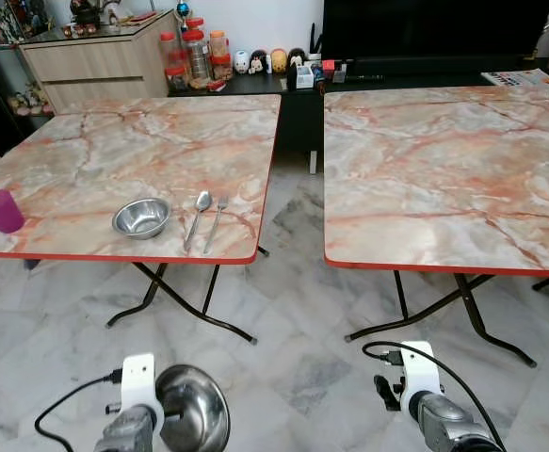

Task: Setting the table

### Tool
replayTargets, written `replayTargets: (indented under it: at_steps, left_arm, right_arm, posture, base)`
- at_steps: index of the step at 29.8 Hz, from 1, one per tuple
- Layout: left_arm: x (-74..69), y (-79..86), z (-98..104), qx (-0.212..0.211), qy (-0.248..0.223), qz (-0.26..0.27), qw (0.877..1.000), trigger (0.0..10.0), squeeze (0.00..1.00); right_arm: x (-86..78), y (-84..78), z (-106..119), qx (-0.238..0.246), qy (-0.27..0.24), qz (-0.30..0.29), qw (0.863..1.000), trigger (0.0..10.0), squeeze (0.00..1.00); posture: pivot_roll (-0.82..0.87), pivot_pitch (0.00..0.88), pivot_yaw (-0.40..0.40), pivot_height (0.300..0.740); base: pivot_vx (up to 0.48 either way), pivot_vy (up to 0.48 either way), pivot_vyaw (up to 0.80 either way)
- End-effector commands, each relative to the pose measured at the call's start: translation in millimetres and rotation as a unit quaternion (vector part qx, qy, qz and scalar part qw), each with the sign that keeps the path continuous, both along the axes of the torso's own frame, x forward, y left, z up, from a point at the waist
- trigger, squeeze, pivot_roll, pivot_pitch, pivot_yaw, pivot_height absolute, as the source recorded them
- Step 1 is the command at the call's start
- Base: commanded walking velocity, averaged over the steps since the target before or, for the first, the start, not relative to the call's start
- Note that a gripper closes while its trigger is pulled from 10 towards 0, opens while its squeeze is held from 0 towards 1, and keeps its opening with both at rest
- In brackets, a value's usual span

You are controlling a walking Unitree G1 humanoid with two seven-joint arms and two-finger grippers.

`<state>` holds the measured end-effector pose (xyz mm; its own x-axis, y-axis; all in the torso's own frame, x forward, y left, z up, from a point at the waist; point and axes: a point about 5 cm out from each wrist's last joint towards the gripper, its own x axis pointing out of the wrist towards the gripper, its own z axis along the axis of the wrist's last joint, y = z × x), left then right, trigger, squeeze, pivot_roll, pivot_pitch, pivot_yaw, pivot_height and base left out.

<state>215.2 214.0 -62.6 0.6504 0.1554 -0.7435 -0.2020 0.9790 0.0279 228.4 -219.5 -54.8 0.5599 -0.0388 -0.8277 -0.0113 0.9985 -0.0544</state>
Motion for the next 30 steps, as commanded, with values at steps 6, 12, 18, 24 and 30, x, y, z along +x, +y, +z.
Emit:
replayTargets:
  at_steps: [6, 12, 18, 24, 30]
  left_arm:
    - [-29.4, -3.8, -16.8, -0.007, 0.043, 0.001, 0.999, 10.0, 0.0]
    - [-39.5, -6.2, -22.0, 0.002, 0.063, -0.027, 0.998, 10.0, 0.0]
    - [-38.3, -5.9, -20.9, 0.017, 0.055, -0.047, 0.997, 10.0, 0.0]
    - [-41.4, -4.1, -21.9, 0.021, 0.057, -0.047, 0.997, 10.0, 0.0]
    - [-41.3, 2.0, -20.5, 0.023, 0.05, -0.029, 0.998, 10.0, 0.0]
  right_arm:
    - [-13.6, -5.2, -7.1, 0.003, 0.028, -0.003, 1.0, 10.0, 0.0]
    - [-16.5, -7.7, -8.0, -0.007, 0.049, 0.005, 0.999, 10.0, 0.0]
    - [-14.6, -9.3, -6.3, -0.015, 0.068, 0.019, 0.997, 10.0, 0.0]
    - [-13.5, -7.7, -5.5, -0.018, 0.085, 0.041, 0.995, 10.0, 0.0]
    - [-3.2, -2.0, -1.0, 0.002, 0.02, 0.025, 0.999, 10.0, 0.0]
  posture:
    - [-0.1, 0.0, 0.072, 0.74]
    - [-0.11, 0.028, 0.074, 0.74]
    - [-0.1, 0.053, 0.072, 0.74]
    - [-0.1, 0.055, 0.079, 0.74]
    - [-0.08, 0.056, 0.077, 0.74]
  base:
    - [0.0, 0.0, 0.0]
    - [0.0, 0.0, 0.0]
    - [0.0, 0.0, 0.0]
    - [0.0, 0.0, 0.0]
    - [0.0, 0.0, 0.0]
